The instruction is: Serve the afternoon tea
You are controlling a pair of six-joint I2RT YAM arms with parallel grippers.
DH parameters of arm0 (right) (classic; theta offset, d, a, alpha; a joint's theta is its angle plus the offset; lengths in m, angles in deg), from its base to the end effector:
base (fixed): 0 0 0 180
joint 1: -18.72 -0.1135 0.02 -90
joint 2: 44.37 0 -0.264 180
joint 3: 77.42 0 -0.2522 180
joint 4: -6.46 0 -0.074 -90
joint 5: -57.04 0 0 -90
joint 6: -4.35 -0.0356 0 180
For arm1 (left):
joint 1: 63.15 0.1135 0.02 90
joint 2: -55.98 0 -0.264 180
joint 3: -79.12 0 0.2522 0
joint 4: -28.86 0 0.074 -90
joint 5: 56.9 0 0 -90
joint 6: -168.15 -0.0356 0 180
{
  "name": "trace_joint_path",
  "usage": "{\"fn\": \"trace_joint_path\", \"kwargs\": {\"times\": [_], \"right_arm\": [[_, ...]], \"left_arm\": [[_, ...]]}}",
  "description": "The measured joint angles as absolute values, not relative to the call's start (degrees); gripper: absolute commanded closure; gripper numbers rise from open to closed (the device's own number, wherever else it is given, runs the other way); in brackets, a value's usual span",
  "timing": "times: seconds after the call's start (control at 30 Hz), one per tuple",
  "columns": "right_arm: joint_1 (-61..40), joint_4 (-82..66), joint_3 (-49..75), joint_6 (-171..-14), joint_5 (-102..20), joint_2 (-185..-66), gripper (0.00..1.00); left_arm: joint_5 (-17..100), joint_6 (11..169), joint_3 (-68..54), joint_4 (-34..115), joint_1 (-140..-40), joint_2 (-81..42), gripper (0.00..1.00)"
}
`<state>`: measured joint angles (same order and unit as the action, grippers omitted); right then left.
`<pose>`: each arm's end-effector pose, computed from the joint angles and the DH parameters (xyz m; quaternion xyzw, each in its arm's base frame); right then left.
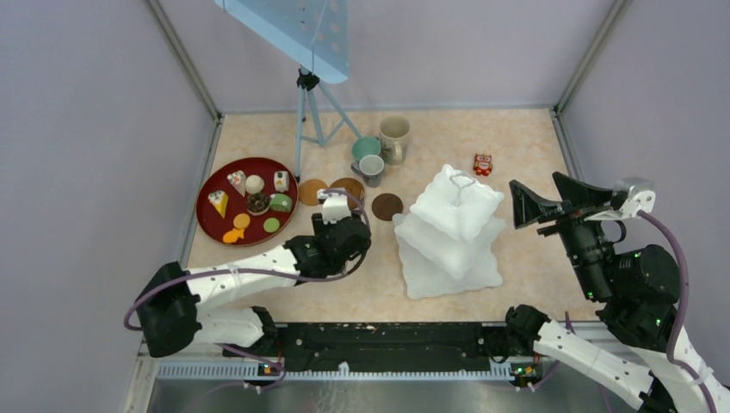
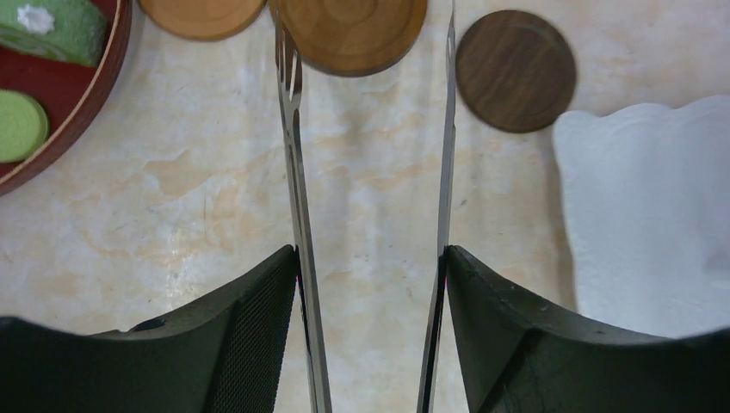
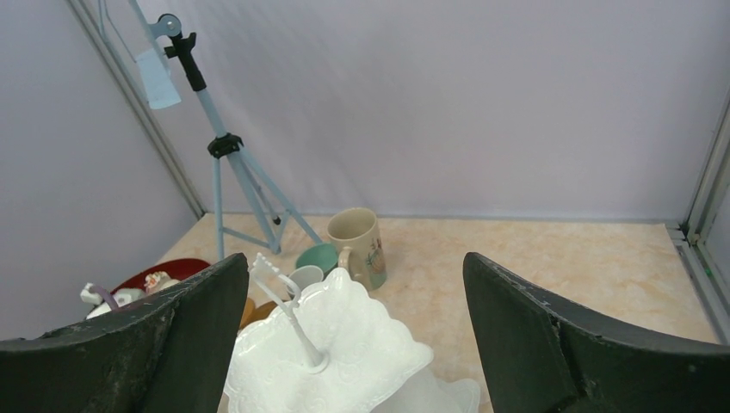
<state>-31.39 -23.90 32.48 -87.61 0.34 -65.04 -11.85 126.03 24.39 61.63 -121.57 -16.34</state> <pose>0.0375 0.0144 0.4322 -0.0137 0.6027 0.1931 0.7741 0.1490 -0.1943 0.2124 -0.0492 0.8775 -0.0350 0.4757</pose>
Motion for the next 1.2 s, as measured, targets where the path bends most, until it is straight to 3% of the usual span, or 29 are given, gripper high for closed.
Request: {"fn": "trace_joint_path", "kwargs": {"times": [0.57, 1.0, 1.2], "right_arm": [[-31.4, -22.9, 35.0, -88.2, -0.1, -65.4, 0.05], [-29.9, -21.7, 20.8, -81.0, 12.4, -92.9, 0.01], [-19.4, -26.9, 18.9, -88.4, 7.8, -98.4, 0.02]], "left_arm": [[7.9, 108.8, 0.7, 81.2, -107.7, -12.0, 0.32], [16.8, 100.9, -10.5, 89.7, -93.6, -14.0, 0.35], [17.4, 99.1, -14.2, 93.0, -91.0, -14.9, 0.35]]}}
